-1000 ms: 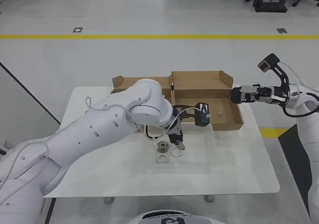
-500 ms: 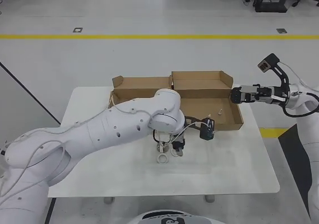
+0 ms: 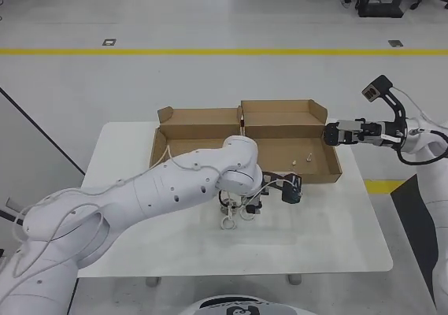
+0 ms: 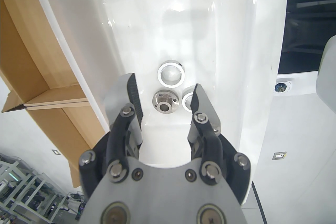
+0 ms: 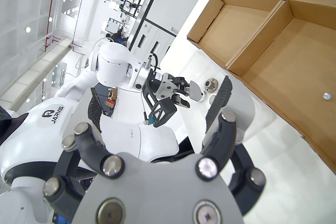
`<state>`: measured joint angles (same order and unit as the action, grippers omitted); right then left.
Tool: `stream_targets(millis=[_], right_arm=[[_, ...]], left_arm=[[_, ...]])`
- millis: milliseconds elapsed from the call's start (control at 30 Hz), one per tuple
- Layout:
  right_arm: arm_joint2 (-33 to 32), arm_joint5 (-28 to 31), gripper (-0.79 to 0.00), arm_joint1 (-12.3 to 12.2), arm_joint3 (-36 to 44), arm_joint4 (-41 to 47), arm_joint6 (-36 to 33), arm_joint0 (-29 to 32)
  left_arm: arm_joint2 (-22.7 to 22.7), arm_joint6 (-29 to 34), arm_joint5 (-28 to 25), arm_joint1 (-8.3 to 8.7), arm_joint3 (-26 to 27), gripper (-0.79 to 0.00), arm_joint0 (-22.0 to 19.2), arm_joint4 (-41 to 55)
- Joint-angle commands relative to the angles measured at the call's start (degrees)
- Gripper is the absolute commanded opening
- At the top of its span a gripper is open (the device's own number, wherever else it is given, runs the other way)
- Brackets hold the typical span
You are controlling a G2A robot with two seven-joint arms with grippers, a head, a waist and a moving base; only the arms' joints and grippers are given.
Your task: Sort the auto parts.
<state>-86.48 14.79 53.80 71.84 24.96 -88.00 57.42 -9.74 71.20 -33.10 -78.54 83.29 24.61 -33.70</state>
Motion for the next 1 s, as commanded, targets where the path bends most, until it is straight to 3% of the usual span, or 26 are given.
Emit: stream_targets(millis=[0,533,967], right_arm=[[0.0,0.0,0.0,0.0,0.0,0.02,0.0,0.0],[0.0,0.0,0.0,0.0,0.0,0.02,0.0,0.0],[0.0,0.0,0.0,0.0,0.0,0.02,0.0,0.0]], left_arm=[[0.0,0.12,0.12,-0.21,-0.6,-0.431,0.62,-0.61],[0.0,-0.15,-0.17,-3.74,-6.35,-0.443,5.6,-7.11],[0.0,0.61,0.58,-5.62,-10.81,-0.477,6.1,-7.93]])
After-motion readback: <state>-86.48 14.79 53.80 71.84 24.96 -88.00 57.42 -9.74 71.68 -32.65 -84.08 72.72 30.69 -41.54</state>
